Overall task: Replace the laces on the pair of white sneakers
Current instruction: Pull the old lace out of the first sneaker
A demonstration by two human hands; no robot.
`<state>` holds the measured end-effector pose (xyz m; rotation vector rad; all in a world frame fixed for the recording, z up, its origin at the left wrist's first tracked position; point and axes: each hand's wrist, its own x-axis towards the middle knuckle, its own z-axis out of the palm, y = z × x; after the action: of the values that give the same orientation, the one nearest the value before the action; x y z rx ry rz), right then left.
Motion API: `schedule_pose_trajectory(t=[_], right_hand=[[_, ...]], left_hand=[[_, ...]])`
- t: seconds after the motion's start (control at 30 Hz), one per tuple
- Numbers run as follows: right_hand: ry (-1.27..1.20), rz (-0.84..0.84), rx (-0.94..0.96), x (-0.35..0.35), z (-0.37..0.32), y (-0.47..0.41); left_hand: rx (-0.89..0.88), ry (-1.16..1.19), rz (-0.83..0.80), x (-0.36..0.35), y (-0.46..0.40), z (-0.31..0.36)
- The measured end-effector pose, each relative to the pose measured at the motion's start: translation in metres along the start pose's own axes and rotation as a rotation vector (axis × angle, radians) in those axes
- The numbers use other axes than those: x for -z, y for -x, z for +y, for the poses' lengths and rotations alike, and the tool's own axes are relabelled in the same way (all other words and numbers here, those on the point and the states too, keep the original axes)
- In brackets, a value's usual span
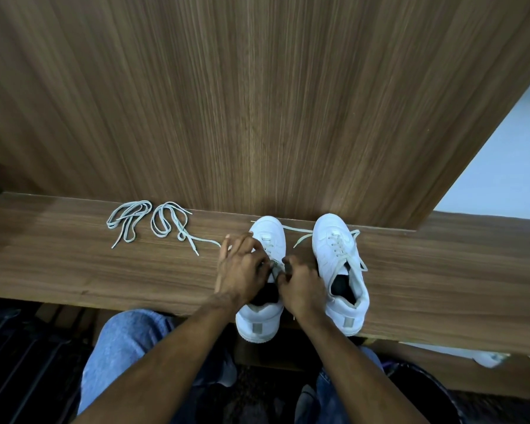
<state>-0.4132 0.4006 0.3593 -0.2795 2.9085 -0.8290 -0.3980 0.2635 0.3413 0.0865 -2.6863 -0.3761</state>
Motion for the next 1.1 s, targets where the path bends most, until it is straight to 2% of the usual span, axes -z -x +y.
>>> schedule_pose_trajectory(t=[0.1, 0.23, 0.3, 0.37, 0.5, 0.6, 0.67, 0.7, 0.77, 0.9, 1.1], right_hand=[[0.002, 0.002, -0.002, 0.000, 0.001, -0.001], [-0.015, 0.008, -0.002, -0.003, 0.003, -0.002], [-0.023, 0.007, -0.002, -0.004, 0.004, -0.003], [-0.020, 0.008, -0.005, -0.005, 0.004, -0.004], [-0.033, 0.015, -0.007, -0.007, 0.005, -0.004], [-0.035, 0.022, 0.000, -0.007, 0.005, -0.003], [-0.030, 0.024, 0.008, -0.007, 0.006, -0.004], [-0.029, 0.024, 0.016, -0.006, 0.006, -0.004], [-0.020, 0.023, 0.029, -0.006, 0.006, -0.004], [0.037, 0.010, 0.098, -0.003, 0.007, -0.005], [0.279, -0.060, 0.335, -0.001, -0.009, -0.013]], left_hand=[[0.171, 0.150, 0.109, 0.017, -0.017, -0.004], [0.458, 0.600, 0.498, 0.053, -0.047, -0.018], [0.556, 0.669, 0.596, 0.065, -0.062, -0.028], [0.595, 0.640, 0.513, 0.072, -0.074, -0.036], [0.565, 0.432, 0.153, 0.057, -0.051, -0.035], [0.502, 0.473, -0.056, 0.038, -0.017, -0.020], [0.486, 0.392, -0.232, 0.026, 0.002, -0.009], [0.503, 0.338, -0.270, 0.022, 0.008, -0.004], [0.599, 0.328, -0.248, 0.019, 0.017, -0.001], [0.736, 0.516, -0.171, 0.014, 0.020, -0.006], [0.708, 0.370, -0.139, 0.013, 0.028, 0.006]])
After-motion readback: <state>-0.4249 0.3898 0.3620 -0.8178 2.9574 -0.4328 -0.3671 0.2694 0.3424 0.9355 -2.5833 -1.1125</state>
